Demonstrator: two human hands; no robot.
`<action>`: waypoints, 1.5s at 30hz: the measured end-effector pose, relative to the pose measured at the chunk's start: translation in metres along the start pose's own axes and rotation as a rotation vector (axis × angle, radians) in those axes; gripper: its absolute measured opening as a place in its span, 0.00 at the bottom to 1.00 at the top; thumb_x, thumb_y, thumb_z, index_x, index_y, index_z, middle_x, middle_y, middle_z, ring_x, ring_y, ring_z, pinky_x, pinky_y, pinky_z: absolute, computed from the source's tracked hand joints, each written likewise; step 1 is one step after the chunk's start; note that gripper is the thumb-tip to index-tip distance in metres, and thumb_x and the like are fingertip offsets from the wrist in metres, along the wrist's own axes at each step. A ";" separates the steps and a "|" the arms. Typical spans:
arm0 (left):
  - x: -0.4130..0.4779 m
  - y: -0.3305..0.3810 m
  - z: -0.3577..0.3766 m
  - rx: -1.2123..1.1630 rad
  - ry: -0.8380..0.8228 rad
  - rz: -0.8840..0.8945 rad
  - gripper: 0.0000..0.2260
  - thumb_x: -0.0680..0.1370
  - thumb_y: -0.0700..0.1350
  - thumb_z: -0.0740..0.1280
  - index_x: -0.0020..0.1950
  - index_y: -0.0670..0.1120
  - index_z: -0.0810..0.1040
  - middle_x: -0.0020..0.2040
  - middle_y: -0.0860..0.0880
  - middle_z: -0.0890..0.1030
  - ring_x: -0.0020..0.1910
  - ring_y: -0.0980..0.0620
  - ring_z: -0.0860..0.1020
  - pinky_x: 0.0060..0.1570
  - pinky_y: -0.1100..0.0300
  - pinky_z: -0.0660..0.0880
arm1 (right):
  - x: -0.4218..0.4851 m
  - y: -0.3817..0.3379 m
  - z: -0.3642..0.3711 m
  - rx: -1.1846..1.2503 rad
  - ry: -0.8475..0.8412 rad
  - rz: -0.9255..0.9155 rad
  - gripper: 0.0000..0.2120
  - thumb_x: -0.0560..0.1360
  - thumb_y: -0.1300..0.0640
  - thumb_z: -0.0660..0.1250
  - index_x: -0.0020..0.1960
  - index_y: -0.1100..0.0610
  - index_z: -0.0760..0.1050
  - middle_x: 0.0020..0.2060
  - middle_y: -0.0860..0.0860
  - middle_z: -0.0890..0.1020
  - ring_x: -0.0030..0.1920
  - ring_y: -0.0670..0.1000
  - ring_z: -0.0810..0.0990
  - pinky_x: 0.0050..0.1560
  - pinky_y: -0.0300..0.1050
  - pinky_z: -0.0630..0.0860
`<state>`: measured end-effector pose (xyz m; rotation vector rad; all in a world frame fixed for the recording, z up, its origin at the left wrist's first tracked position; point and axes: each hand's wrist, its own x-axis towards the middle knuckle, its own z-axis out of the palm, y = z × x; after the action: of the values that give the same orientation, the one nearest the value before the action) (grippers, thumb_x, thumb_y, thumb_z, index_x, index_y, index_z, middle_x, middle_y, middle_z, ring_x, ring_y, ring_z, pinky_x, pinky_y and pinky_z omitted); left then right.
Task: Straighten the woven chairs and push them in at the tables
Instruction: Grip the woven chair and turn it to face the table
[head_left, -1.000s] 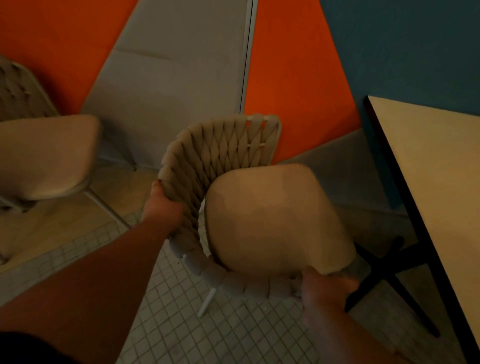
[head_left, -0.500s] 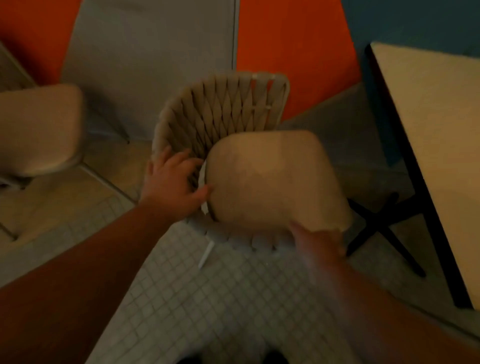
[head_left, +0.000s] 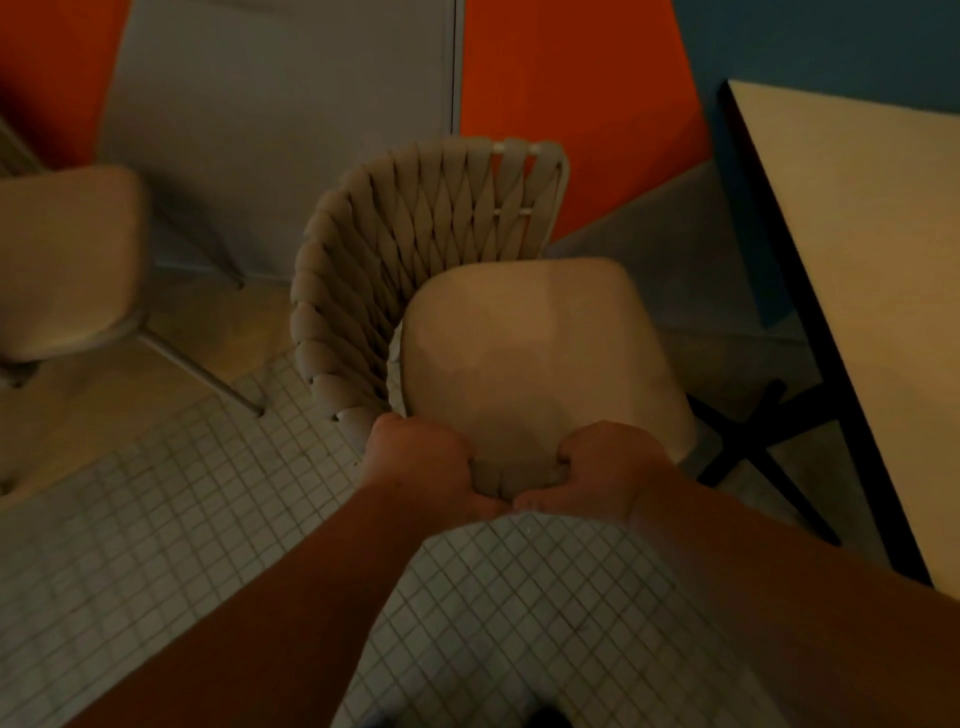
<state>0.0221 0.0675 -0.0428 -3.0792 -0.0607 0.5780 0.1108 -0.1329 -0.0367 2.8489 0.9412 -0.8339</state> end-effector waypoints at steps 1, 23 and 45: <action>0.000 0.000 0.001 -0.002 0.012 -0.003 0.41 0.55 0.86 0.44 0.35 0.54 0.76 0.31 0.55 0.76 0.35 0.52 0.75 0.42 0.54 0.69 | -0.002 0.000 0.002 0.004 -0.002 0.024 0.37 0.58 0.13 0.58 0.39 0.47 0.74 0.40 0.46 0.80 0.46 0.51 0.80 0.48 0.49 0.80; 0.020 -0.097 -0.003 0.083 0.159 0.089 0.38 0.62 0.84 0.52 0.54 0.59 0.82 0.54 0.57 0.81 0.59 0.50 0.74 0.63 0.47 0.64 | 0.024 -0.079 0.005 0.241 0.140 0.131 0.34 0.65 0.17 0.56 0.37 0.49 0.73 0.38 0.47 0.81 0.42 0.50 0.81 0.44 0.48 0.78; 0.026 -0.060 0.000 -1.266 0.486 -0.838 0.44 0.78 0.39 0.65 0.83 0.59 0.39 0.76 0.40 0.67 0.69 0.36 0.72 0.61 0.42 0.75 | 0.021 -0.044 0.010 0.155 0.209 0.092 0.38 0.61 0.16 0.49 0.36 0.50 0.72 0.34 0.48 0.79 0.38 0.48 0.79 0.40 0.48 0.78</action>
<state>0.0443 0.1286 -0.0515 -3.4171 -2.3044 -0.4624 0.0954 -0.0877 -0.0501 3.1356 0.7863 -0.6360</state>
